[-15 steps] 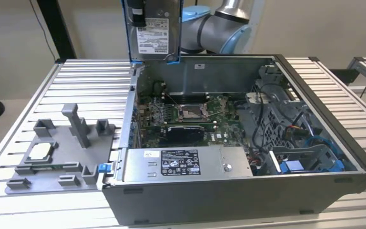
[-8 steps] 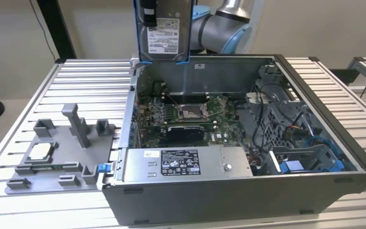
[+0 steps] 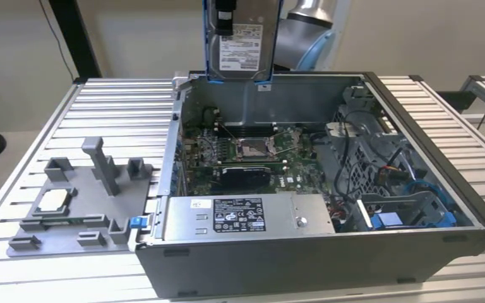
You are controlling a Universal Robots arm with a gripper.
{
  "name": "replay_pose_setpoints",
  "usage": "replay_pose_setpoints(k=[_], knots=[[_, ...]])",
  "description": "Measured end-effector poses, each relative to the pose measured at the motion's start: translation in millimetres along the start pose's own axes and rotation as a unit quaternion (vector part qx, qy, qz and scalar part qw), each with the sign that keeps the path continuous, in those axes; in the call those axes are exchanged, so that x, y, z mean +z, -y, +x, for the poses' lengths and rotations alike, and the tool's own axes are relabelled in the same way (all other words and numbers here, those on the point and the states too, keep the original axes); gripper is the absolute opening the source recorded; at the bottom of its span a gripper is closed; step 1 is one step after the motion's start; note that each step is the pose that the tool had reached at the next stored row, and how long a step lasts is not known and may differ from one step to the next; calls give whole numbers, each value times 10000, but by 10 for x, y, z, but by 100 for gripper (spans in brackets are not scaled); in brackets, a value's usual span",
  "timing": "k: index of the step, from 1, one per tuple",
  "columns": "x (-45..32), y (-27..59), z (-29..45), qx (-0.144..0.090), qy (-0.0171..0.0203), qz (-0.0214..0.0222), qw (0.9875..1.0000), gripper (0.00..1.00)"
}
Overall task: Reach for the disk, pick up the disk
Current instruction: 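Pick up the disk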
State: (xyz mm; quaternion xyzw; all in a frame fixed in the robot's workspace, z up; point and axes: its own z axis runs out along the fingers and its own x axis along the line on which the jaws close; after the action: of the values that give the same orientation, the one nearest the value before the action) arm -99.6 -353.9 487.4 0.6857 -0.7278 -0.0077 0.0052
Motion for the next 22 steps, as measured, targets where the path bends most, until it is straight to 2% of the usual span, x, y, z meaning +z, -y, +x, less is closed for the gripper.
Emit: replay_pose_setpoints(k=[22], knots=[[-17,996,-59,0,2,0,10000,0]])
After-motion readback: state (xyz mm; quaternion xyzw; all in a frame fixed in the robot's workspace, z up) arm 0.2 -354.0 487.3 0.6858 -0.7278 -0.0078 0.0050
